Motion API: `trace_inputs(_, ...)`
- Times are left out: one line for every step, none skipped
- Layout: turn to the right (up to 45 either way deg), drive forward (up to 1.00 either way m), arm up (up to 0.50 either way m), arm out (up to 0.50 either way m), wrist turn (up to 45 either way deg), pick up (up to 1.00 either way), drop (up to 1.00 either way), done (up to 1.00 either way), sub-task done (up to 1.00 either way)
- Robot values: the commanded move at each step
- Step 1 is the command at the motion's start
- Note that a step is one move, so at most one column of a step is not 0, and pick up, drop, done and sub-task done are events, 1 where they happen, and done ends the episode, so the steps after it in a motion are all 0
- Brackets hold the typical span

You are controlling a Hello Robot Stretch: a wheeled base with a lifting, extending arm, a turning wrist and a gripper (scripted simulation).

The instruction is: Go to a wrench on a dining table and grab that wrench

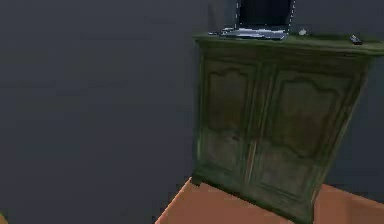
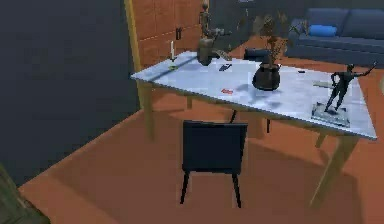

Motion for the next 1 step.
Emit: trace_inputs(45.0, 0.00, 0.00, 0.00, 0.0, 0.00, 0.00, 0.00, 0.00)
